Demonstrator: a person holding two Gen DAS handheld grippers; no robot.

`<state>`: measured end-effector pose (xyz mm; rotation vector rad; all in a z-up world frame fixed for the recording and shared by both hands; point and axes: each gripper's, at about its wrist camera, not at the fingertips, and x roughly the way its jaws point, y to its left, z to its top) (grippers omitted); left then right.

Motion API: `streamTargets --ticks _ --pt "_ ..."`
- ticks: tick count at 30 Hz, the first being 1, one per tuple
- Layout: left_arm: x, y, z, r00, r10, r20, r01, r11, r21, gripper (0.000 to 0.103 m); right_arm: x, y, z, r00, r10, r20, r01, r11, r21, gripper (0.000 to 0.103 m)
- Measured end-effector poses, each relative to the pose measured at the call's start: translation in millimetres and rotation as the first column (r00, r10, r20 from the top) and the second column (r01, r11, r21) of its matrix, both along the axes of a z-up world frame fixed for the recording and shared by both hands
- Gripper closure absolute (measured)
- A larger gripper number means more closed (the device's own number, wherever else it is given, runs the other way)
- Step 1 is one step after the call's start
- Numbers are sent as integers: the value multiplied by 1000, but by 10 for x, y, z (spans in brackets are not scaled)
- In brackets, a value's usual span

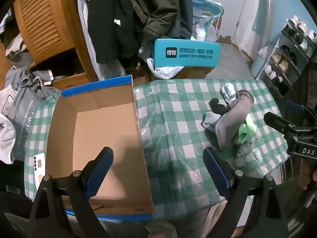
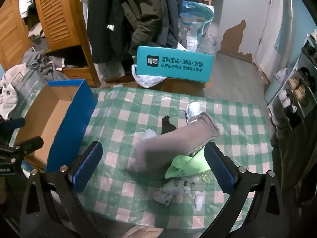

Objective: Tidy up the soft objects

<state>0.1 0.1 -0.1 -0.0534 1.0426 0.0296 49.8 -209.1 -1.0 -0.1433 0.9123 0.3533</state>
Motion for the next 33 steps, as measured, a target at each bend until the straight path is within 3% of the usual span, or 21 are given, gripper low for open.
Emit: streamTargets --ticks 33 --pt "-15 -35 -31 1000 -6 0 6 1000 -2 10 -2 -34 -2 1000 1 3 -1 1000 -6 2"
